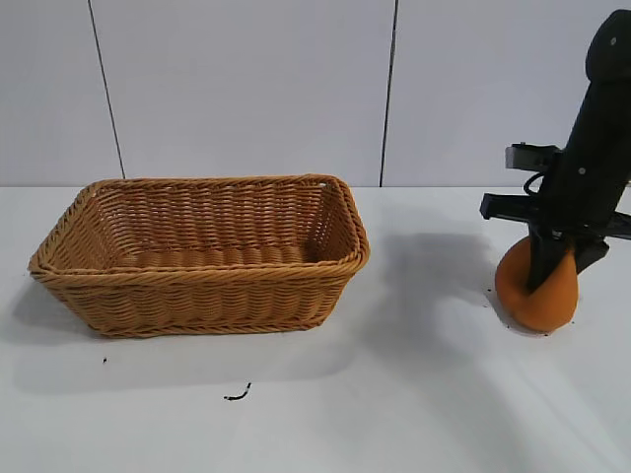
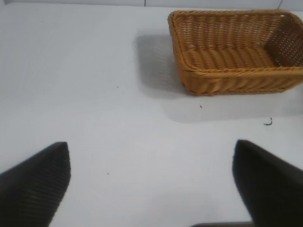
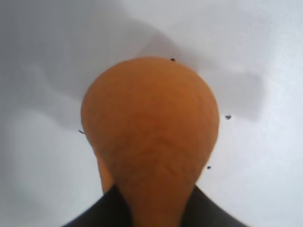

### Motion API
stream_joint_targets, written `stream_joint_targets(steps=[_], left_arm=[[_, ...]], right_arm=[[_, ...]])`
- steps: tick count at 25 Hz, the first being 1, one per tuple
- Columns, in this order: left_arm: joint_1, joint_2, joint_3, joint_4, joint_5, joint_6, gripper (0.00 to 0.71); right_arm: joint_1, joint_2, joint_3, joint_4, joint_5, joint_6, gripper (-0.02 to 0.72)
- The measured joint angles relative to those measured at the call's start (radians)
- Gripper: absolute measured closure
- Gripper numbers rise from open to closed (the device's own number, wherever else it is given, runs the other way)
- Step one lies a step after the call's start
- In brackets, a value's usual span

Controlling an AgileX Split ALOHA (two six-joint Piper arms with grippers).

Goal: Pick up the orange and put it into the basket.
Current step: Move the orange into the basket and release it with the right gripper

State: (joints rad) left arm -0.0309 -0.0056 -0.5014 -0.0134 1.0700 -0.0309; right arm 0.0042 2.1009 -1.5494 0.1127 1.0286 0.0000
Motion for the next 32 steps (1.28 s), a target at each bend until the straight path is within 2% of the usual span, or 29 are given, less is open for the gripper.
stream_joint_targets(steps=[4, 6, 11, 16, 19, 23, 32], left_arm=[[0.000, 0.000, 0.000, 0.000, 0.000, 0.000, 0.044], [0.000, 0.000, 0.000, 0.000, 0.000, 0.000, 0.044], [0.000, 0.000, 0.000, 0.000, 0.000, 0.000, 0.044], [0.000, 0.000, 0.000, 0.000, 0.000, 0.000, 0.044], [0.000, 0.000, 0.000, 0.000, 0.000, 0.000, 0.044], [0.000, 0.000, 0.000, 0.000, 0.000, 0.000, 0.044], [0.000, 0.000, 0.000, 0.000, 0.000, 0.000, 0.044]], right_arm=[[0.003, -0.028, -0.159, -0.027, 0.128, 0.000, 0.645], [0.015, -0.028, -0.232, -0.048, 0.168, 0.000, 0.645], [0.080, -0.028, -0.376, -0.082, 0.185, 0.021, 0.645], [0.183, -0.028, -0.419, -0.087, 0.186, 0.043, 0.645], [0.256, -0.028, -0.419, -0.089, 0.177, 0.047, 0.645], [0.360, -0.022, -0.419, -0.089, 0.128, 0.064, 0.645], [0.561, 0.070, -0.422, -0.085, -0.025, 0.098, 0.645]])
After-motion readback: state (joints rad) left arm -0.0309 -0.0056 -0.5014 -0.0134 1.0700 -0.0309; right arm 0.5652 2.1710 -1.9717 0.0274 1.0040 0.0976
